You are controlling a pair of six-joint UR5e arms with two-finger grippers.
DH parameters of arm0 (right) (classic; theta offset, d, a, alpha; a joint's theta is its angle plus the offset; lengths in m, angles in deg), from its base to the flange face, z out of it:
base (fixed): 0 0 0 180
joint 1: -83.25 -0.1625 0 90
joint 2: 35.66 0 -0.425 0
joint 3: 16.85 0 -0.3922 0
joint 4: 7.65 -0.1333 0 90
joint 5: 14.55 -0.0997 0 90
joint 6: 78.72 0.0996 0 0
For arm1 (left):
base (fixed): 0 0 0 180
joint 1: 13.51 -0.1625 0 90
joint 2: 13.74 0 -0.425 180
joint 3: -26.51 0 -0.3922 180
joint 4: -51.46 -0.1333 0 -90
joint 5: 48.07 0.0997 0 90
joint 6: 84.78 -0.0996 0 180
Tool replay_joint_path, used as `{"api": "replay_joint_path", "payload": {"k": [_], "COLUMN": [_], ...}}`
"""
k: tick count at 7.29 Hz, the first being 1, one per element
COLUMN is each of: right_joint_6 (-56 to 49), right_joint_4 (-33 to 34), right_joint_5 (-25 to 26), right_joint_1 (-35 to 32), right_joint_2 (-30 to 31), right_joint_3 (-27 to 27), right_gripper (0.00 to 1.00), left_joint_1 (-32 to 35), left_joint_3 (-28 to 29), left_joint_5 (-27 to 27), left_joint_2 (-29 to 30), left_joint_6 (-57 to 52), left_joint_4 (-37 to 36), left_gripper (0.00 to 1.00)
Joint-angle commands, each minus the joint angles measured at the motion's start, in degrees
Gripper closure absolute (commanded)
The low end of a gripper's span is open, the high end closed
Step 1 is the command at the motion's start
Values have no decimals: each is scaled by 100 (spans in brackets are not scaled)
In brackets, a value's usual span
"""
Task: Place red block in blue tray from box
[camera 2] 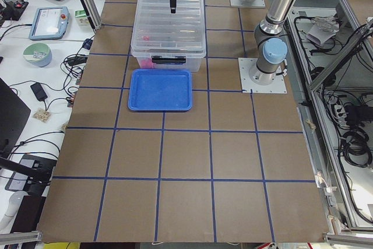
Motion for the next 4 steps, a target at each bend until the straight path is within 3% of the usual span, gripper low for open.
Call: {"api": "replay_joint_path", "payload": {"k": [1, 2, 4], "right_joint_6": [-64, -82, -143], "right_joint_4": [1147, 1897, 2114], "right_joint_5": [-4, 22, 197], "right_joint_1": [14, 14, 32], "right_joint_2": [-404, -729, -908], "right_joint_3": [-712, -1056, -1270], "right_gripper": [0, 0, 0], "left_joint_1": [1, 1, 1], "left_joint_3": [1, 1, 1], "left_joint_5": [-3, -3, -3], "left_joint_2": [1, 10, 19], "left_joint_6": [0, 0, 18], "left_joint_4": [0, 0, -26], "left_gripper": [0, 0, 0]}}
